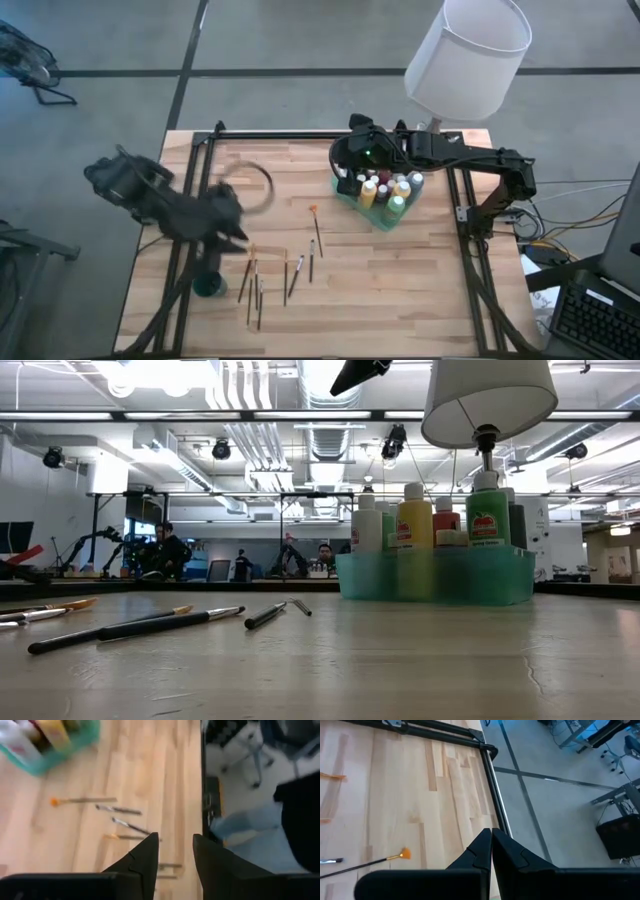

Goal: Pick & Place Paint Supplies
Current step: Move the green cup to the middle left of the table

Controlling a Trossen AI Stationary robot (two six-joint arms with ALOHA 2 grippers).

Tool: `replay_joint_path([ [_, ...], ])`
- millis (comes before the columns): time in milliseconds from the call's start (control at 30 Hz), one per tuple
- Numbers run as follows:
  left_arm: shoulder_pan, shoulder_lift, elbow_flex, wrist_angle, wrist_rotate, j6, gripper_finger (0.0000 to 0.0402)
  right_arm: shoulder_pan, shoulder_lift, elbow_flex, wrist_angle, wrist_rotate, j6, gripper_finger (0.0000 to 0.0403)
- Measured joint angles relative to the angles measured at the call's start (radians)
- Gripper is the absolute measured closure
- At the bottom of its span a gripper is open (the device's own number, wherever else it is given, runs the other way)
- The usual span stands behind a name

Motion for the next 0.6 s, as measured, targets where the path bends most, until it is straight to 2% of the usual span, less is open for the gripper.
replay_joint_path([
  [167,-0.029,-0.008,-0.100,-0.010,0.023,-0.051,0.0275,-0.001,0.000,0.000,0.001,0.000,0.006,0.0394],
  [433,-0.074,-0.115,-0.395,-0.016,0.098,-0.372,0.0278,-0.001,0.008,0.000,0.003,0.000,0.029,0.0394],
  [600,-0.133,-0.168,-0.535,-0.016,0.112,-0.559,0.0286,0.000,0.025,0.000,0.004,-0.003,0.022,0.0394],
])
